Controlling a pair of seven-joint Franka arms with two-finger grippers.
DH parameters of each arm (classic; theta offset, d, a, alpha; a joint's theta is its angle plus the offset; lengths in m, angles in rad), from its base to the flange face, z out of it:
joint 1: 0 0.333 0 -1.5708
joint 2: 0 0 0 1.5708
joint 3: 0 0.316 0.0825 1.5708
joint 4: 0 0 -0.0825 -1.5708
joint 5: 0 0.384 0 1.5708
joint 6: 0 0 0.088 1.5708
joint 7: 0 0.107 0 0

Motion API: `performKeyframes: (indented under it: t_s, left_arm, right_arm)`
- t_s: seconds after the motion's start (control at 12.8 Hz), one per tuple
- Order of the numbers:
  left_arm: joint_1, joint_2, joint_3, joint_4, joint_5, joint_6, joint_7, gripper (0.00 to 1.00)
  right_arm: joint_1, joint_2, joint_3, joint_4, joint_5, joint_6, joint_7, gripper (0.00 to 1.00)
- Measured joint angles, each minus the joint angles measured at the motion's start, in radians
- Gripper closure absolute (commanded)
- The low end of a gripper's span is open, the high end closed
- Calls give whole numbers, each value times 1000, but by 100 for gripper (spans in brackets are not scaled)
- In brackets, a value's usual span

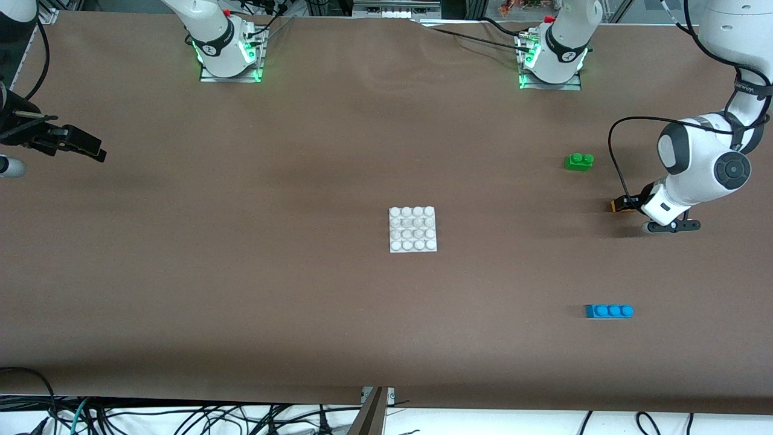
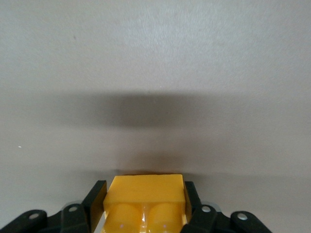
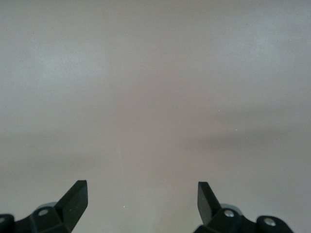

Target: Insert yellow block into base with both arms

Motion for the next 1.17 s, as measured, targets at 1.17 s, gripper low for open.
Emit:
performKeyframes:
  t_s: [1.17]
  left_arm:
    - [-3, -132, -26, 9, 0, -5, 0, 100]
  right_arm:
    - [0, 0, 0, 0, 0, -3, 0, 0]
